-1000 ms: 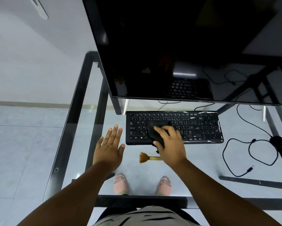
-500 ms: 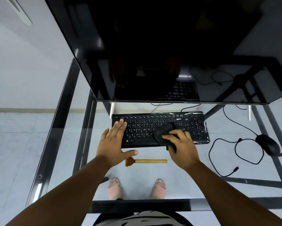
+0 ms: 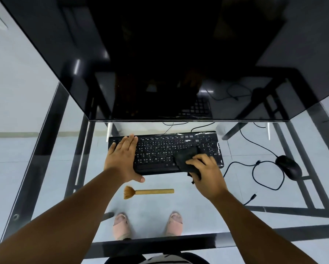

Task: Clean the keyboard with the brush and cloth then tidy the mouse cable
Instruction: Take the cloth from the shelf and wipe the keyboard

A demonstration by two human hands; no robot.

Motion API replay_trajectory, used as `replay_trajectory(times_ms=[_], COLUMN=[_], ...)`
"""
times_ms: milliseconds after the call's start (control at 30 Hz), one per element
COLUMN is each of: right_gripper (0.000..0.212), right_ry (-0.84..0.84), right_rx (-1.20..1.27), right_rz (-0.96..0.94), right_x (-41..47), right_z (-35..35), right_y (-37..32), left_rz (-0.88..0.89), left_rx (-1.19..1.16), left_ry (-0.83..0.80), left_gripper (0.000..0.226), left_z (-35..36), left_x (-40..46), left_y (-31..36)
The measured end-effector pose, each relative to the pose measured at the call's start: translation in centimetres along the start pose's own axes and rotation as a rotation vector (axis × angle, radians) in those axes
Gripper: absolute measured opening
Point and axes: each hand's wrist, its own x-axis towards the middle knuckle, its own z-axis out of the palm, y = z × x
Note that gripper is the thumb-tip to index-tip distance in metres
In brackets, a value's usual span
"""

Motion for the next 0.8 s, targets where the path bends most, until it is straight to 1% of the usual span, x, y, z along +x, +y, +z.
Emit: replay_trajectory(times_ms=[67,167,233,333,467,533,633,733,800], right_gripper=[0.044,0.042,0.04,0.037,0.041,0.044,0.047,0.044,0.041], right_ry=[0.029,0.064,0.074,0.011,-0.013,0.021,0.107,0.219,0.24], right_rx=[-0.006,0.018,0.052,0.078,0.053,0.009,-0.031,0.013,0.044], right_rz=[0.046,0.07,0.043,-0.041,-0.072,-0.032,0.101,0.209,0.218], right_x=[-0.3,-0.1,0.2,0.8,0.7,-0.2,-1.4,-2.0,-2.0], right_z=[-0.6,-0.5,0.2,1.2,0.8,0.1,-1.0,-1.4,-1.5], right_y=[1.1,0.8,-0.3,-1.8,-0.9,0.5,2.5,3.7,3.9], left_rz=[-0.013,-0.031,-0.04,-0.051,-0.063,-0.065,-0.07,-0.084,-0.09], left_rx=[0.016,0.017,0.009,-0.001,-0.025,-0.023,0.012,0.029,0.0], left_ry=[-0.002,-0.001,0.007,0.019,0.036,0.036,0.035,0.022,0.027], left_gripper=[0.145,0.146,0.146,0.146,0.145,0.144,0.144,0.144,0.143], left_z=[-0.3,-0.5,-0.7,-0.8,-0.9,-1.0,-1.1,-1.1,-1.1], left_x=[0.0,0.0,0.1,0.1,0.1,0.2,0.3,0.5,0.6], left_y=[0.3,0.5,0.7,0.9,1.0,1.0,1.3,2.2,3.1])
